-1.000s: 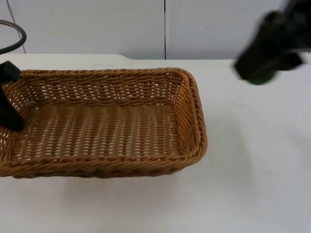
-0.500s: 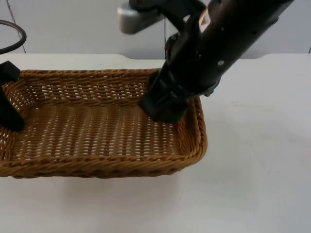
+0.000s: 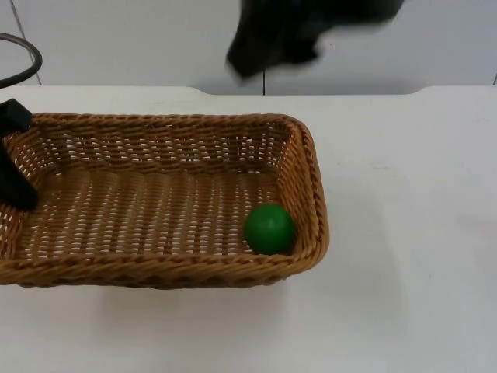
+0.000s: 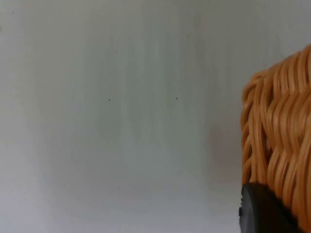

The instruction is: Pick up the basket with the left hand and place the object to the left of the red cylinder into the basket with the right hand.

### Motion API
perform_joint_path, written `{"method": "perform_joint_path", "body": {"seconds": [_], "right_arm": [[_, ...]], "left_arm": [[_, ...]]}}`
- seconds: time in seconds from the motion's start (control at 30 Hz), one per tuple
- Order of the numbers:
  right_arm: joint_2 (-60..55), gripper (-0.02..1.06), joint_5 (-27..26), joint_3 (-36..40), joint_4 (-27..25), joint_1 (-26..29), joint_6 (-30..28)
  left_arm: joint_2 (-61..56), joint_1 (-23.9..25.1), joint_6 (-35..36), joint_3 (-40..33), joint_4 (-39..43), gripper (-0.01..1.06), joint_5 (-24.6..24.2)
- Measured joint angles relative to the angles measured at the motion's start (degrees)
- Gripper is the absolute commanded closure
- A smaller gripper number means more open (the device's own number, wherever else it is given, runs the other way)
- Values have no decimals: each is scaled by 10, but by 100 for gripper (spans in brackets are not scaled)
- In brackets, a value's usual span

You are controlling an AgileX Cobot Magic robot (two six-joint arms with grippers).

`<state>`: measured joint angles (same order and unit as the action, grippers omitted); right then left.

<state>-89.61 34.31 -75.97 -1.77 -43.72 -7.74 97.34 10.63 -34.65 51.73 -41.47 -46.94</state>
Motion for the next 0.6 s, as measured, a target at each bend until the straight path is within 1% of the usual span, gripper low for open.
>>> {"method": "perform_joint_path", "body": {"seconds": [0.03,0.13,0.23,0.37,0.4,0.43,0.47,0.6], "right_arm": [[0,33,0,0,0,0,0],[77,33,29,0,0,0,0],[126,33,40,16,2,0,0],[217,33,52,84,7,0,5],[217,33,52,84,7,0,5],[237,33,54,102,11,0,9],[267,33,55,139,13,0,17],[310,33,59,182,14,0,21]], "left_arm": [[0,0,0,0,0,105,0],[0,0,0,0,0,105,0],[0,0,0,0,0,105,0],[0,0,0,0,0,105,0],[0,0,0,0,0,105,0],[0,0,0,0,0,105,0],[0,0,0,0,1,105,1],[0,0,0,0,2,105,3]]}}
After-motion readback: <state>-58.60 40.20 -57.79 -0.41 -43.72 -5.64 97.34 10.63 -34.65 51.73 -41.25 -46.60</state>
